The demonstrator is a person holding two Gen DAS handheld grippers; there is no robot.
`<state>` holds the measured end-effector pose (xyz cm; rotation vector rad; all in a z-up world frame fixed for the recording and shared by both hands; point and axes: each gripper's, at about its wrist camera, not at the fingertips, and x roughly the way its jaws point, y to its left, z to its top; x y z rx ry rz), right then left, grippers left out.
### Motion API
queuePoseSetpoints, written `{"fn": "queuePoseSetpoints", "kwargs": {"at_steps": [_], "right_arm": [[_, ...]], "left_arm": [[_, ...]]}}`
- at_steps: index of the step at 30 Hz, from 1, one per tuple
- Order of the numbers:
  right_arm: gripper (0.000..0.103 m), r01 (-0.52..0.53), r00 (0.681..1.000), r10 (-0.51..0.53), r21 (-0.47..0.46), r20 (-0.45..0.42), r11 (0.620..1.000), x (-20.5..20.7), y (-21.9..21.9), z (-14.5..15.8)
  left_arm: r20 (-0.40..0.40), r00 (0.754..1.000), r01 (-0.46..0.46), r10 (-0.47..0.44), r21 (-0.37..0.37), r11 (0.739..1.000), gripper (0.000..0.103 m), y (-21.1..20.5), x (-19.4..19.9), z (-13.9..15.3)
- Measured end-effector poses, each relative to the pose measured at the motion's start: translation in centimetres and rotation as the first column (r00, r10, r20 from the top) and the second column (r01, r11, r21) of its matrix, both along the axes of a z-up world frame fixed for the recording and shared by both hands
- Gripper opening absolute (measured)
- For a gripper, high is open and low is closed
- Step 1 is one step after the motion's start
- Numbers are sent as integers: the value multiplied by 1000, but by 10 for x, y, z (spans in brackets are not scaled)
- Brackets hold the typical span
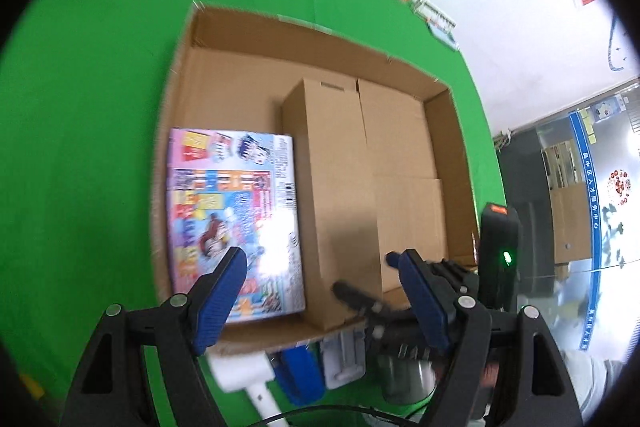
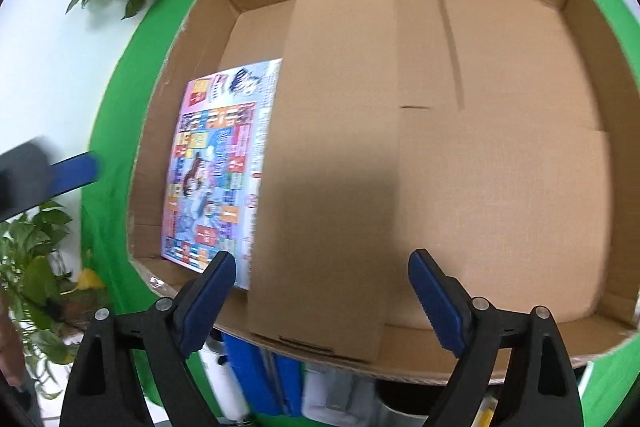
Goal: Organize rigid objects
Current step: 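Lower the brown box into the tray beside the game box, release, then grasp the silver metal cylinder with the right gripper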
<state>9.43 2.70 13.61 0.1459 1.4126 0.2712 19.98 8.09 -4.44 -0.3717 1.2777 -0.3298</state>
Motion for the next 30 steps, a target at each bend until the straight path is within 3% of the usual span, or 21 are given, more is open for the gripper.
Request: {"fn": "queuePoseSetpoints", "kwargs": {"at_steps": [5,7,9,11,15,16,17,18,19,20,22,24,25,26,28,30], "right_arm": [[82,12,996,-9,-30,94,999,-19,-17,53],[82,2,984,9,-59,176,998,-33,-18,84],[88,12,975,4,-69,224,998,-47,-21,104],[102,45,965,-22,-85,263,995,-63,-27,124],[101,92,954,-68,-70,292,993,-100,-46,149],[90,91,957,-74,-49,282,995,-109,-50,151],[66,90,959,-75,-45,273,995,-116,-53,151],[52,91,962,-68,-78,266,993,-126,-58,152],[28,92,962,-61,-105,265,990,-133,-62,153],[19,100,962,-66,-116,265,988,-140,-65,151],[20,120,958,-91,-90,271,989,-156,-76,155],[29,133,952,-104,-82,289,988,-170,-82,158],[63,147,948,-114,-91,296,985,-176,-83,154],[101,162,944,-130,-83,305,983,-182,-86,155],[102,193,926,-169,-40,337,980,-194,-92,154],[102,188,935,-166,-41,314,981,-199,-94,148]], "left_arm": [[161,987,-37,19,108,993,79,1,-30,41],[275,961,-83,33,172,982,79,1,-45,59],[404,914,-142,44,217,966,84,0,-61,77],[441,895,-177,59,232,956,84,1,-70,84],[399,915,-174,63,246,954,82,-2,-79,84],[392,918,-157,54,235,959,78,-4,-83,84],[391,920,-134,40,217,967,49,-5,-88,83],[386,923,-80,3,184,980,26,-9,-92,81],[369,929,-43,-21,163,986,3,-11,-97,77],[348,937,-16,-37,148,989,3,-14,-100,74],[356,933,-20,-44,172,985,3,-19,-108,73],[370,928,-47,-34,208,977,29,-24,-114,74],[363,931,-54,-25,208,977,74,-26,-115,73],[356,934,-62,-11,193,979,96,-25,-117,73],[377,926,-85,6,193,978,96,-27,-121,75],[379,924,-75,-40,285,956,96,-35,-122,74]]}}
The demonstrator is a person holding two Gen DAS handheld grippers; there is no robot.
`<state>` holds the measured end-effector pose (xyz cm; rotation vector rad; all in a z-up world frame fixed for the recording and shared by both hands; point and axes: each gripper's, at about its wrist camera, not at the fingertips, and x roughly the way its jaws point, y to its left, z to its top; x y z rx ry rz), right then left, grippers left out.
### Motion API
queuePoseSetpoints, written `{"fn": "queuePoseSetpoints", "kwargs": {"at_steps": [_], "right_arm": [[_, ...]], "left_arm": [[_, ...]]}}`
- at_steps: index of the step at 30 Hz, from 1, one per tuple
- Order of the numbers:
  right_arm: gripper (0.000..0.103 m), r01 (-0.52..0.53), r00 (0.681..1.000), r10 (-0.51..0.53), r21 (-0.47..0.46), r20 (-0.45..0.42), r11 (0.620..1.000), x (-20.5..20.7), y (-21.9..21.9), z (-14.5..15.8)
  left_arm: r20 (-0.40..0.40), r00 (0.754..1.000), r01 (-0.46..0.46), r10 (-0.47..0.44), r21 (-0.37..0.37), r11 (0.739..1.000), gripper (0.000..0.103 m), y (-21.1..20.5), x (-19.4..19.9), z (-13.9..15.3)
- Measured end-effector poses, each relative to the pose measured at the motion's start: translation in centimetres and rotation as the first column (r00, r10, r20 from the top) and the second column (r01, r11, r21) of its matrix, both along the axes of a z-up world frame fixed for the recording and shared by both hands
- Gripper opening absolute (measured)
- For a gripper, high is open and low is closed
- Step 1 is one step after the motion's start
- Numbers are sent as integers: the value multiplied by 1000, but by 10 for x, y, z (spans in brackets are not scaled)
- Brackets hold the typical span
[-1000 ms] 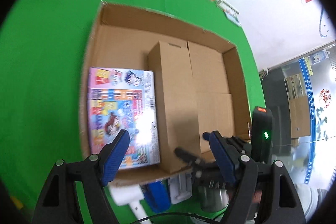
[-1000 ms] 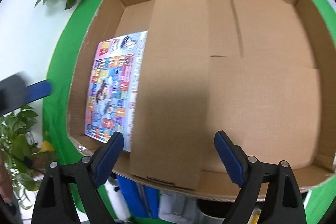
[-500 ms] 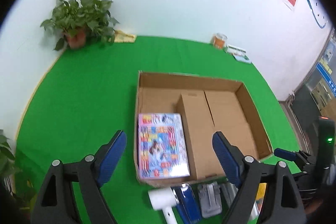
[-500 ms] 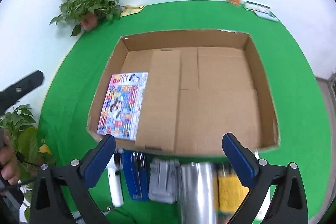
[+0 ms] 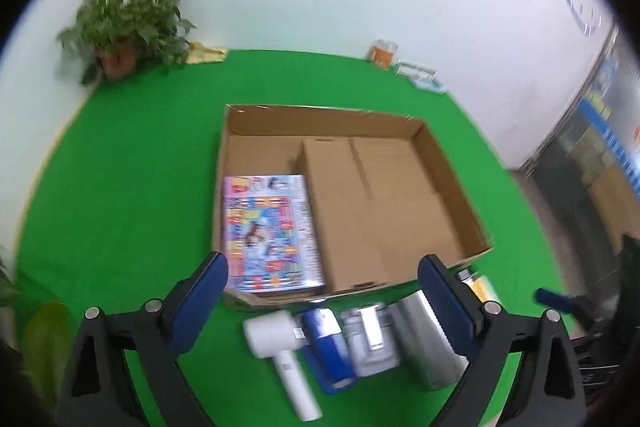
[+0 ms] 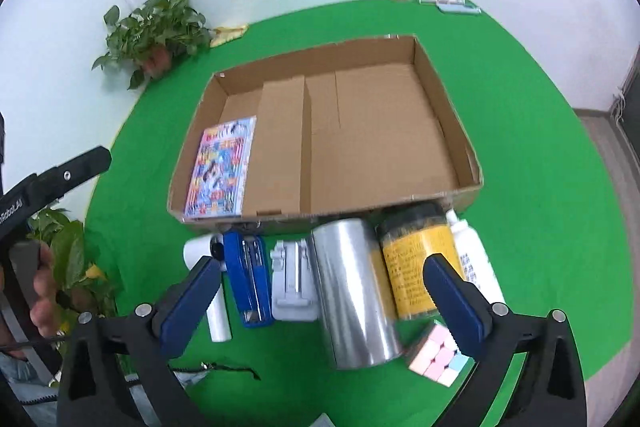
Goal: Organize rigid objects
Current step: 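Grasp the silver metal cylinder with the right gripper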
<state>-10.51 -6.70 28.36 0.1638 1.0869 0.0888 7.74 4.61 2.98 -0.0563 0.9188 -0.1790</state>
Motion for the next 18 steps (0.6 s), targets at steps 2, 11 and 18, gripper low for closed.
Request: {"fn": "queuePoseSetpoints", "kwargs": {"at_steps": [2,11,18], "right_arm": [[102,-13,999,12,-9,-29,1000,-2,1,-10],[102,-109,976,91,-84,-199,990,3,3,-91],[81,-150,942,107,-116,-317,982,4,0,-143]], "left_arm": [[1,1000,16,-17,60,998,96,-6,-2,-4],[-135,991,25,-23,15,1000,96,0,-20,-22],[-183,983,6,0,34,999,96,-4,-26,-30]]}}
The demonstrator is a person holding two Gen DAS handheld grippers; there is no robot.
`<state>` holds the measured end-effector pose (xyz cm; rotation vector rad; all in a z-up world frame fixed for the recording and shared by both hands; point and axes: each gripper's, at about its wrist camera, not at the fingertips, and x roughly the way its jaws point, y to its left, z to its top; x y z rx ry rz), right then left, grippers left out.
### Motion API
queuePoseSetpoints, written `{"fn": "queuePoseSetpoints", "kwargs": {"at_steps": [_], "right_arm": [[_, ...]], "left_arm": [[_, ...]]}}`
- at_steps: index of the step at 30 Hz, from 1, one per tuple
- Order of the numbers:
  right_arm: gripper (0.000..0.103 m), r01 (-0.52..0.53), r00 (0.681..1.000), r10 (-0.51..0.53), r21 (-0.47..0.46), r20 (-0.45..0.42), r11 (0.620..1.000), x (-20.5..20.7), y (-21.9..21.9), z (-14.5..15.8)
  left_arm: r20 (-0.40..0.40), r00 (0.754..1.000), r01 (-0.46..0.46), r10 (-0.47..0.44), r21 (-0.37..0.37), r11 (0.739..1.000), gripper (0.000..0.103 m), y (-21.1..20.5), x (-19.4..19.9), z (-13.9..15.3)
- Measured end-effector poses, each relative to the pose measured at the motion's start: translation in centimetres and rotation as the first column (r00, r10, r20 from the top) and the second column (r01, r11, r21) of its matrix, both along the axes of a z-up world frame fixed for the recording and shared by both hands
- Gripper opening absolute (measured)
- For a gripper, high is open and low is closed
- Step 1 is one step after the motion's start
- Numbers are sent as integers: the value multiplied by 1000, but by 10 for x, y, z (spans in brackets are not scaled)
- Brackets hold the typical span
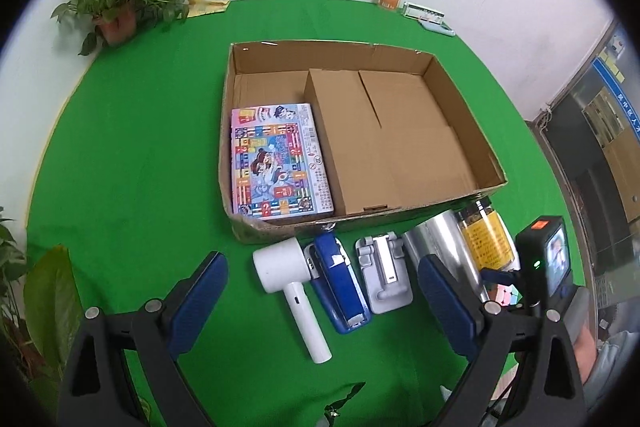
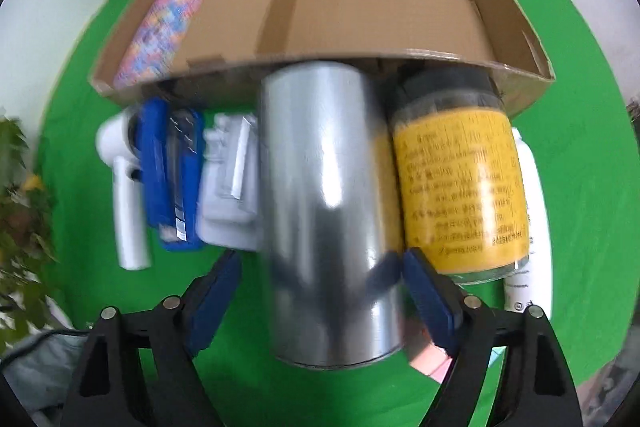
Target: Organize rigid objects
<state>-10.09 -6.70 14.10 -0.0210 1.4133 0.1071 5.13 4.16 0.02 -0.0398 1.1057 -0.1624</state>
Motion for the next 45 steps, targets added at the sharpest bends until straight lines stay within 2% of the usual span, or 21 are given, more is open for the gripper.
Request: {"fn": "queuePoseSetpoints", "kwargs": {"at_steps": [5,8,11,13,15,17,18,20,23,25,26,29,34,36,39,45], "right_arm": [[80,15,1000,-15,22,0,1000,-14,-10,-12],[79,-35,999,35,-2,6,999,-31,-10,-12],[79,-49,999,49,0,-13,999,-55,-14,-5],[81,-48,998,49,20,-51,999,-77,-18,-2],[83,-68,991,80,115,-111,991,-100,-20,-2],[99,-79,991,97,177,-91,981,-116,-22,6],[101,-81,994,93,169,-59,982,-124,-24,13],[102,-35,999,39,186,-19,982,-130,-36,20],[102,85,996,-72,275,-56,958,-125,-53,13],[96,94,994,-74,305,-76,948,-122,-53,5],[91,76,994,-49,316,-93,946,-121,-49,-1],[84,19,985,48,386,-164,922,-120,-23,-27],[86,4,973,126,562,-194,827,-108,-1,-46],[86,3,968,148,602,-201,798,-102,6,-52],[85,-35,959,200,615,-202,788,-100,16,-53],[84,-164,937,312,587,-159,793,-87,13,-28]], "left_arm": [[-2,1000,-7,7,9,1000,96,-6,-3,1],[-19,1000,7,-7,0,1000,96,-13,-3,-3],[-50,998,36,-38,-41,998,96,-24,-6,-12],[-100,992,70,-81,-110,991,96,-33,-7,-23],[-159,978,107,-137,-184,977,96,-44,-9,-38],[-218,955,141,-199,-255,957,96,-56,-11,-54],[-247,942,154,-229,-286,946,96,-63,-12,-64],[-298,917,166,-265,-320,933,96,-76,-16,-83],[-355,888,165,-291,-345,924,96,-89,-22,-109],[-418,862,138,-288,-351,926,95,-93,-25,-132],[-438,857,128,-273,-331,935,95,-91,-29,-141],[-502,840,65,-204,-280,958,95,-80,-37,-161],[-578,814,-68,-57,-193,979,93,-52,-52,-179],[-602,798,-127,-6,-179,976,89,-41,-56,-186],[-600,795,-241,95,-169,956,88,-20,-61,-181],[-501,838,-357,213,-209,910,88,15,-66,-131]]}}
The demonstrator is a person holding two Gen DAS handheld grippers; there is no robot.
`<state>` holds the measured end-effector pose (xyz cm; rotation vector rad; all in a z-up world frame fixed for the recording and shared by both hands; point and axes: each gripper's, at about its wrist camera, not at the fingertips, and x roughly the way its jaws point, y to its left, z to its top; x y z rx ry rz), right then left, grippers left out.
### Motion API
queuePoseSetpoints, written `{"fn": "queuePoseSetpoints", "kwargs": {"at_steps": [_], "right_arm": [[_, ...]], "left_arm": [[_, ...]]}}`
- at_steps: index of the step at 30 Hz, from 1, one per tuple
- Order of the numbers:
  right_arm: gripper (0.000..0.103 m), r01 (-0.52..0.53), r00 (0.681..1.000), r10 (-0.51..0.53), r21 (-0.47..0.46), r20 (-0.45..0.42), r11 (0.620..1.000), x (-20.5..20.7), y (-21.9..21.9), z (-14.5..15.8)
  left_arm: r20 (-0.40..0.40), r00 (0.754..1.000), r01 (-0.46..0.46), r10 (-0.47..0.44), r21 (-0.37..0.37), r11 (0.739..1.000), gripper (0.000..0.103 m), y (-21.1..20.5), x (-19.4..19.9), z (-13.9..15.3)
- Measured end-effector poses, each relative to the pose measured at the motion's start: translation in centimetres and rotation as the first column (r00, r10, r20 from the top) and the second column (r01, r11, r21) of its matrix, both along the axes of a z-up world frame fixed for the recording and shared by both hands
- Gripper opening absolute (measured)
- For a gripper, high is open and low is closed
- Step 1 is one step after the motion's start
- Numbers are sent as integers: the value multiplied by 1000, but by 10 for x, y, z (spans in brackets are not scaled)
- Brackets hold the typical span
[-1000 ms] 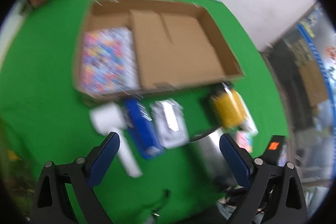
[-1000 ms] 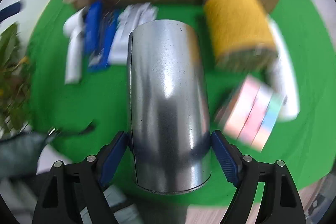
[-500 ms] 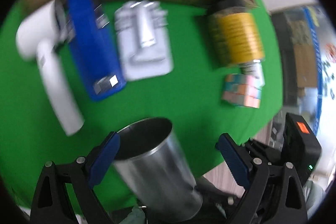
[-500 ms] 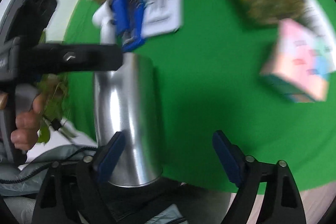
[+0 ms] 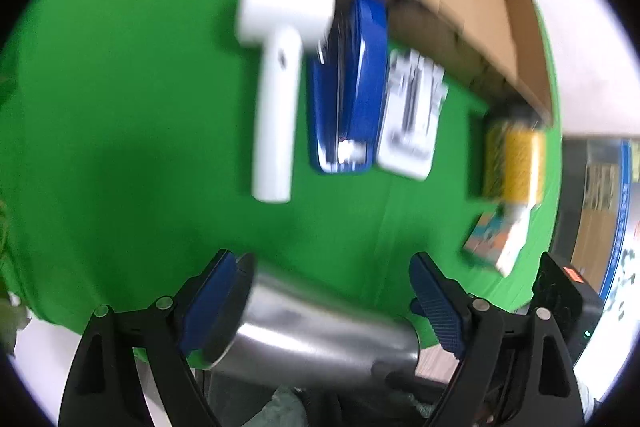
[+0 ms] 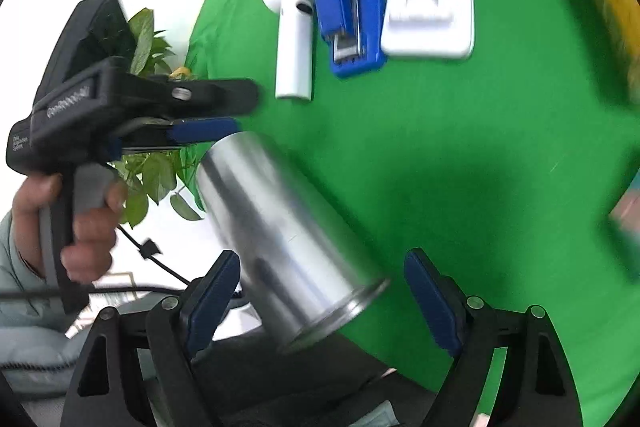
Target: Organize rigid objects
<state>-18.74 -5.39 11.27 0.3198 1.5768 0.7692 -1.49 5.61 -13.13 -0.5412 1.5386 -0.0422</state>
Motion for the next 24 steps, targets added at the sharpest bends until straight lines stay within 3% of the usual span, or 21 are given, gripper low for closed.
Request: {"fn": "queuePoseSetpoints", "kwargs": {"at_steps": [4,7,10,15,21,24], "right_arm": [[84,-110,994,110,7,27,994,19,5,16],[85,-221,974,221,-20,40,975,30,21,16],[85,-289,956,290,-35,43,957,31,33,10],[85,-373,927,375,-52,26,926,23,45,-3],[81,-319,943,320,27,-89,947,2,36,-25],[81,-294,948,297,45,-113,955,-4,37,-32]], "left_arm": [[-4,997,-76,76,24,997,88,22,-12,19],[-18,988,-156,155,-11,988,88,31,-31,23],[-45,976,-218,215,-68,974,88,33,-47,16],[-123,956,-284,266,-161,945,89,8,-61,-22],[-146,936,-342,321,-159,926,88,3,-66,-52],[-149,939,-330,309,-141,933,86,-1,-64,-58]]}}
